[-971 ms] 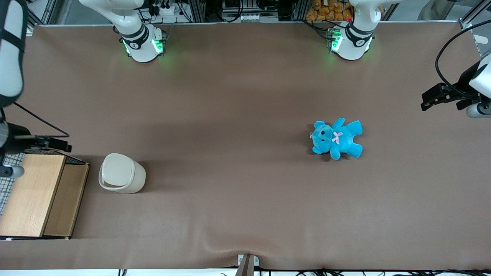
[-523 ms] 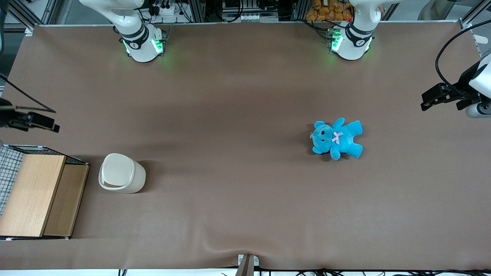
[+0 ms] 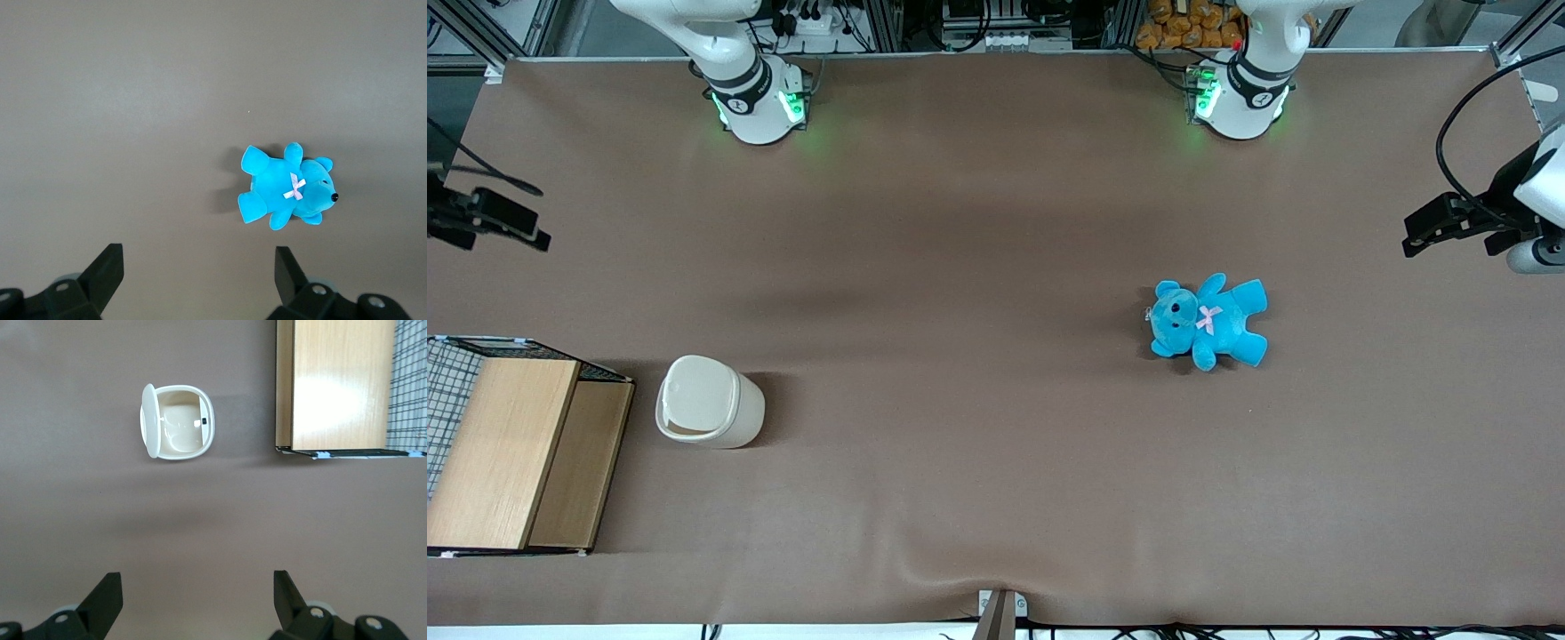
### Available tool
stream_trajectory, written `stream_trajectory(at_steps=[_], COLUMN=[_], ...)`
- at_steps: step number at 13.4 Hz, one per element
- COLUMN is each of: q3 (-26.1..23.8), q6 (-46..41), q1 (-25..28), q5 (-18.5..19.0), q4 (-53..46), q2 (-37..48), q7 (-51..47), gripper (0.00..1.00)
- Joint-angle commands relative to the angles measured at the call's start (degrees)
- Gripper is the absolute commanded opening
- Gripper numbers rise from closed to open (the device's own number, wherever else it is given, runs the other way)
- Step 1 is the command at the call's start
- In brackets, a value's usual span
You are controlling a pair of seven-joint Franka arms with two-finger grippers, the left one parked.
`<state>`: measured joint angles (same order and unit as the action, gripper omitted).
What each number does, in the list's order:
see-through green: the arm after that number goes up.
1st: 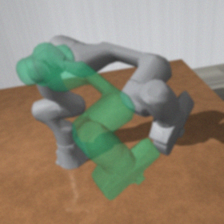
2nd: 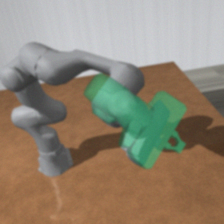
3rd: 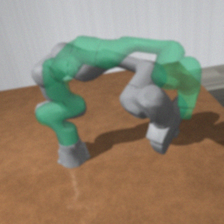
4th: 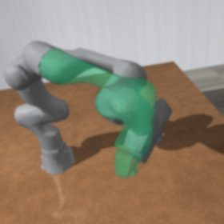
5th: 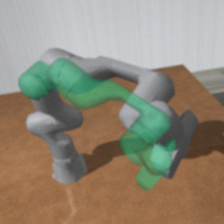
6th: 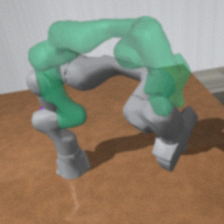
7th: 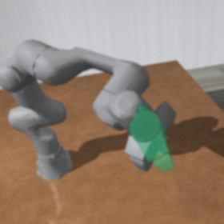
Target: Open trash can with right arm
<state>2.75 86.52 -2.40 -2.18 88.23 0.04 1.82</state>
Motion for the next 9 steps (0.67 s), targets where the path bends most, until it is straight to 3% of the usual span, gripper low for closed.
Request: stream_trajectory(at_steps=[1,9], q3=[-0.38,-0.47], q6=[0.41,-0.73], q1=[0.81,1.25], q5=[2.96,3.76], q4=[2.12,1.94], q2=[2.25,2.07], q7=[0.55,0.46], gripper=[1.0,1.0])
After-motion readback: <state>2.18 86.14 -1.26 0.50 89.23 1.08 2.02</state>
